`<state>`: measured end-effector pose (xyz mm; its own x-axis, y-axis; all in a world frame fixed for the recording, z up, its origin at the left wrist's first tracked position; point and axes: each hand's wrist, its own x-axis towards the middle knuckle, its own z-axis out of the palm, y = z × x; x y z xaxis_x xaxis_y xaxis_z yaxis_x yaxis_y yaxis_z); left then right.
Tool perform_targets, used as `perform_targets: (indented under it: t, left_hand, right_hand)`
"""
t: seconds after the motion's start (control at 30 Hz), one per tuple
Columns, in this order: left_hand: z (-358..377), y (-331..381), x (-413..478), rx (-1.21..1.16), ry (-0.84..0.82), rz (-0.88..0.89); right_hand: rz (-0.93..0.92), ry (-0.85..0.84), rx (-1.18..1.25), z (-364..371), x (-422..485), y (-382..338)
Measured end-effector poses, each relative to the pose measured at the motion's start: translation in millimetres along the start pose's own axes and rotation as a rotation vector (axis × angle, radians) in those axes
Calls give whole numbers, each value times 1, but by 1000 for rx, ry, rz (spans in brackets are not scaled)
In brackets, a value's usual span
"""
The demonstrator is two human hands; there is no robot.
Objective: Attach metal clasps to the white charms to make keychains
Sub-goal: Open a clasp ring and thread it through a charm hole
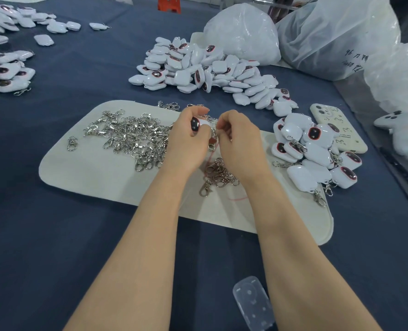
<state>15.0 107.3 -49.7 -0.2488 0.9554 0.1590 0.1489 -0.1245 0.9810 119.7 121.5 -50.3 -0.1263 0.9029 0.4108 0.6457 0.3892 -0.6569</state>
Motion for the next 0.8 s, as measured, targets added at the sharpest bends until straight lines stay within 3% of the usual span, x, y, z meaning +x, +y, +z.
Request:
perform_targets:
  t: [0.3, 0.5, 0.67, 0.8]
  left_hand:
    - [2, -3, 2, 89, 16, 57]
    - [0, 7, 2, -511, 28, -257]
    - [-3, 9, 4, -882, -31, -427]
    - [-4, 10, 4, -970, -68, -486]
  right_hand:
    - [11, -75, -94, 1, 2, -3]
    - [141, 24, 342, -2, -1, -7]
    - [180, 92, 461, 1, -1, -12]
    - [134, 190, 405, 4, -3, -14]
